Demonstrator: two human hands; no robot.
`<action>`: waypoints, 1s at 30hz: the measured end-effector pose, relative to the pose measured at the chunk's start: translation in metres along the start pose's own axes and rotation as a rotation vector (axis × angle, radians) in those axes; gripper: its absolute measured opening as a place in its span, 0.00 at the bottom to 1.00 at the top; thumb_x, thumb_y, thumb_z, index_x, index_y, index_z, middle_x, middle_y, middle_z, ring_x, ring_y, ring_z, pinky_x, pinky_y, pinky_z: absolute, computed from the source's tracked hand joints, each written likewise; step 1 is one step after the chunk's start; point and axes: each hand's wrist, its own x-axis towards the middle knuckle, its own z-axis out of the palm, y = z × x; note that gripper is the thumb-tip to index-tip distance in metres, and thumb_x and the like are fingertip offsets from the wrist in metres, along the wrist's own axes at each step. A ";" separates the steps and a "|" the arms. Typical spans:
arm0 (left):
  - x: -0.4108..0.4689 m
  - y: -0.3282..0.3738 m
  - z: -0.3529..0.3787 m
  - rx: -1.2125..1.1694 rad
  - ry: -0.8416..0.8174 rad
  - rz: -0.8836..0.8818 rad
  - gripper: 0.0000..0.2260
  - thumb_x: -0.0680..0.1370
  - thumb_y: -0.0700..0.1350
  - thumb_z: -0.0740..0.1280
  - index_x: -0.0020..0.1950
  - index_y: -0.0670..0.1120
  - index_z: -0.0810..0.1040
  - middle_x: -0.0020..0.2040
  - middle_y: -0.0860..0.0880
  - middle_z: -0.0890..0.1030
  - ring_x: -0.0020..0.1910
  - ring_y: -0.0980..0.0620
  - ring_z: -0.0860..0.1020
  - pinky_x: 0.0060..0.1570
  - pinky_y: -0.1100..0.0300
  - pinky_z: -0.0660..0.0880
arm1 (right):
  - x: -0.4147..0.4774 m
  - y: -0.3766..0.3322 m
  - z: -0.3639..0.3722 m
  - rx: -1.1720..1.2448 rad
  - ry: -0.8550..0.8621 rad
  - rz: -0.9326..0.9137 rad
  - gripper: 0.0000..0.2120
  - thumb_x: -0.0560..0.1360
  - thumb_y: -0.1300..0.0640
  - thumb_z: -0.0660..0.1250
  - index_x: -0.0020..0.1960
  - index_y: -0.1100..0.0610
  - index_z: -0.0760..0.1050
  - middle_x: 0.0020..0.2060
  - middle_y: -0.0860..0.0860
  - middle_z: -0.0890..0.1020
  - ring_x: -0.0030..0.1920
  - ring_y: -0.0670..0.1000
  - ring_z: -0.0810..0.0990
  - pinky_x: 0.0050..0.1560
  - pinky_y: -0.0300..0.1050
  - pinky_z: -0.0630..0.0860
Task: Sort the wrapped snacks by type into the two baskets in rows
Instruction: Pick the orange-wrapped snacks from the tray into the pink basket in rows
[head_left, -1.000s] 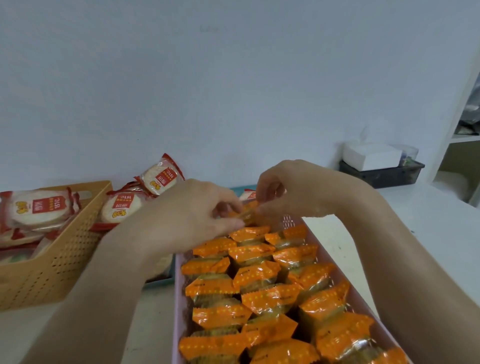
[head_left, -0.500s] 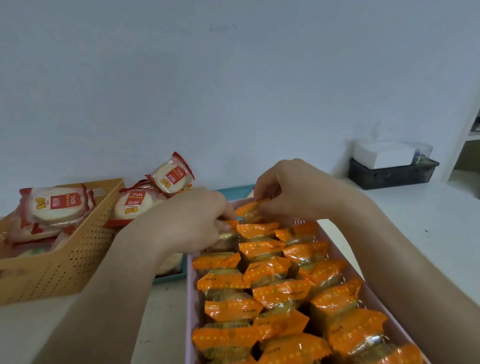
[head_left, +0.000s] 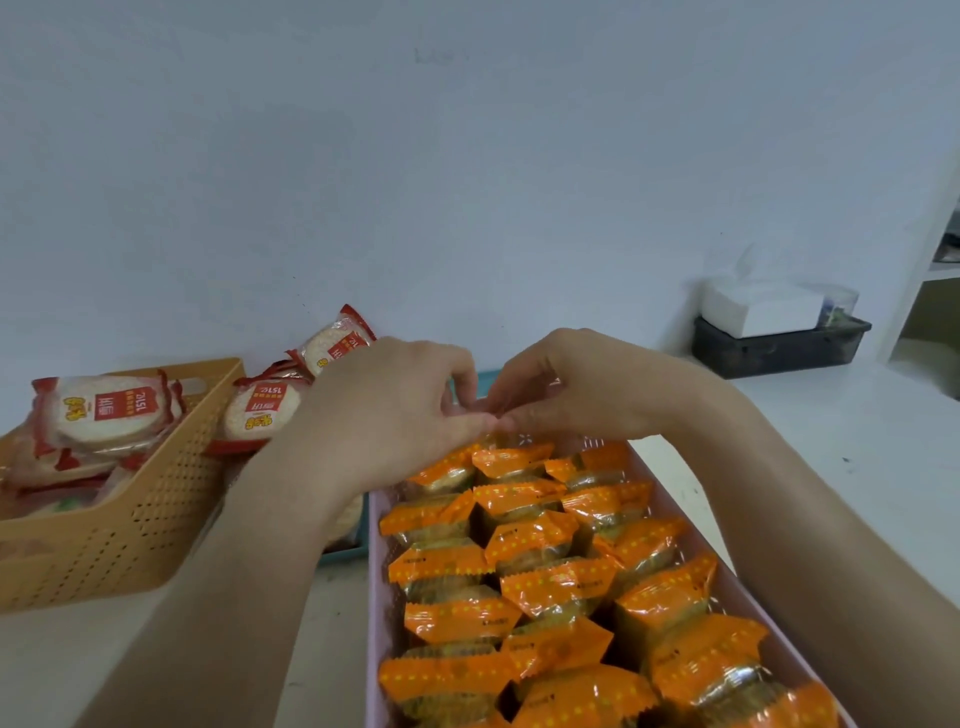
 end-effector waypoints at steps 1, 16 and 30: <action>0.001 0.001 0.004 -0.026 -0.038 0.009 0.10 0.74 0.61 0.67 0.49 0.57 0.80 0.42 0.59 0.81 0.44 0.59 0.77 0.40 0.59 0.75 | -0.001 0.001 -0.001 0.009 0.002 0.007 0.10 0.74 0.48 0.70 0.55 0.45 0.81 0.50 0.42 0.83 0.51 0.43 0.81 0.55 0.44 0.78; -0.004 -0.015 -0.016 0.113 0.020 -0.027 0.07 0.77 0.54 0.67 0.50 0.57 0.84 0.44 0.58 0.83 0.44 0.57 0.78 0.41 0.58 0.73 | -0.013 -0.001 -0.017 -0.105 0.171 0.036 0.05 0.71 0.58 0.71 0.45 0.50 0.81 0.40 0.44 0.83 0.43 0.44 0.80 0.43 0.37 0.77; -0.005 -0.014 -0.017 -0.097 -0.228 0.014 0.14 0.73 0.58 0.70 0.58 0.59 0.80 0.52 0.60 0.80 0.50 0.59 0.77 0.47 0.63 0.74 | -0.013 -0.013 -0.011 -0.112 -0.151 0.096 0.11 0.75 0.49 0.65 0.53 0.46 0.83 0.49 0.42 0.82 0.51 0.46 0.80 0.53 0.45 0.78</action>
